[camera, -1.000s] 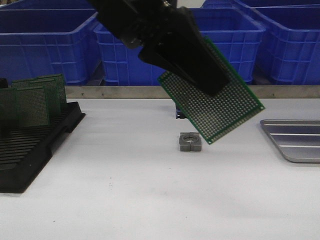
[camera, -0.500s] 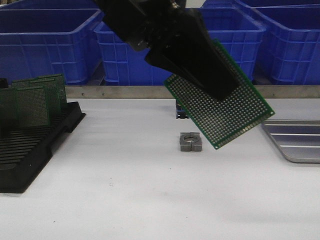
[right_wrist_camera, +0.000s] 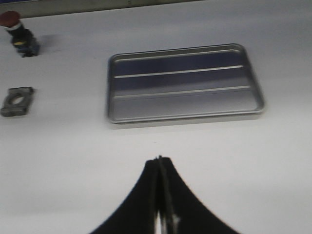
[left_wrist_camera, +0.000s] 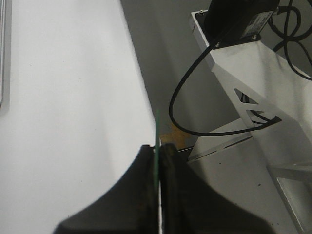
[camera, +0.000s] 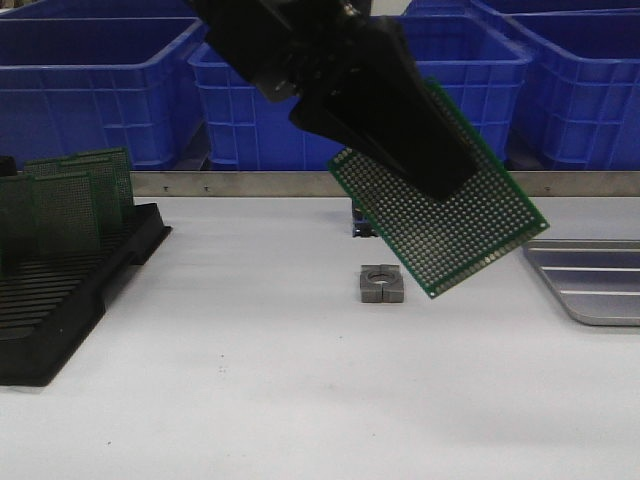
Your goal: Place circuit board on tray
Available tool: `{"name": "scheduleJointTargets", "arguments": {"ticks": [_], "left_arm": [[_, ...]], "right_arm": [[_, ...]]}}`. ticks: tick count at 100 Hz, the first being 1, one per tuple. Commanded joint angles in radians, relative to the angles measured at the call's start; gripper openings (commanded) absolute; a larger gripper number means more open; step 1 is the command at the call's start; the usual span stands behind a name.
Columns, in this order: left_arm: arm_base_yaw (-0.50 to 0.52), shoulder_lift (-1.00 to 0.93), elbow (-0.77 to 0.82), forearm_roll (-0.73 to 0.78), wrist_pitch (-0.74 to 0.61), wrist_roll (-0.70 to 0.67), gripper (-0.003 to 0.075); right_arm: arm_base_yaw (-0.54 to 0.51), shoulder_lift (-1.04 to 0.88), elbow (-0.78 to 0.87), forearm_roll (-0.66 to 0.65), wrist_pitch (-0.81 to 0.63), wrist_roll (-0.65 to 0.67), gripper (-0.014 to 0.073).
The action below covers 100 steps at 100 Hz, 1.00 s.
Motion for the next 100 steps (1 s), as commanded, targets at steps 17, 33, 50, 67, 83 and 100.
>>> {"name": "scheduleJointTargets", "arguments": {"ticks": [17,33,50,67,83,100], "left_arm": [[-0.005,-0.042,-0.029,-0.071,0.067,-0.009,-0.002],[-0.005,-0.042,-0.029,-0.071,0.067,-0.009,-0.002],[-0.005,-0.042,-0.029,-0.071,0.067,-0.009,-0.002],[-0.005,-0.042,-0.029,-0.071,0.067,-0.009,-0.002],[-0.005,-0.042,-0.029,-0.071,0.067,-0.009,-0.002],[-0.005,-0.042,-0.029,-0.071,0.067,-0.009,-0.002]], "right_arm": [[0.224,0.137,-0.074,0.239,-0.098,-0.247,0.0034],[0.366,0.214,-0.078,0.408,-0.137,-0.476,0.0356],[0.487,0.3,-0.079,0.541,-0.193,-0.722,0.0416],[0.558,0.386,-0.081,0.642,-0.204,-0.9,0.0416],[0.581,0.474,-0.094,0.722,-0.22,-0.995,0.0416],[0.581,0.553,-0.148,0.73,-0.233,-1.009,0.0416]]}}
